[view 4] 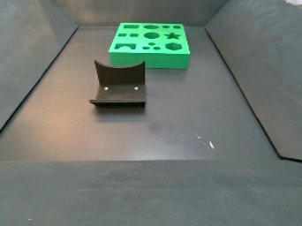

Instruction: Insert the arch object.

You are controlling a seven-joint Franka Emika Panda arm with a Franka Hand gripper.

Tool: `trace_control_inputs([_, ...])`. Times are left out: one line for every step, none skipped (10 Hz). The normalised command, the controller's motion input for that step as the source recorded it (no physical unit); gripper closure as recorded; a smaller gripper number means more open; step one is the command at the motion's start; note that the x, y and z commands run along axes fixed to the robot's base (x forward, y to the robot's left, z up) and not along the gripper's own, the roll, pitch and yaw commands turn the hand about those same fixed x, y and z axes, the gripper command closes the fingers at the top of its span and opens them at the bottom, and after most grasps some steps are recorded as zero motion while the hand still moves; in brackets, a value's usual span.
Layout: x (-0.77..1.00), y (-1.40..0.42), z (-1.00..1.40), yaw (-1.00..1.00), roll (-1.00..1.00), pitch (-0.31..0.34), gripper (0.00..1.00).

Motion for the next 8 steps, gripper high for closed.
trace_control_inputs([1.0,0.2,-0.65,-0.11,0.03,0.0,1.0])
trace_control_inputs([1.0,0.22,-0.67,-0.09,0.06,0.0,1.0])
trace_control_inputs([1.0,0.23,-0.59,-0.07,0.11,0.0,1.0])
trace_control_inputs([1.0,0.26,-0.35,0.0,0.23,0.093,1.0])
trace_control_inputs([1.0,0.26,-0.28,0.0,0.28,0.116,1.0])
trace_control_inputs([1.0,0.24,-0.21,0.0,0.31,0.131,1.0])
trace_control_inputs([1.0,0.15,-0.14,0.0,0.22,0.104,1.0])
trace_control_inputs([1.0,0.08,-0.11,0.0,0.12,0.07,1.0])
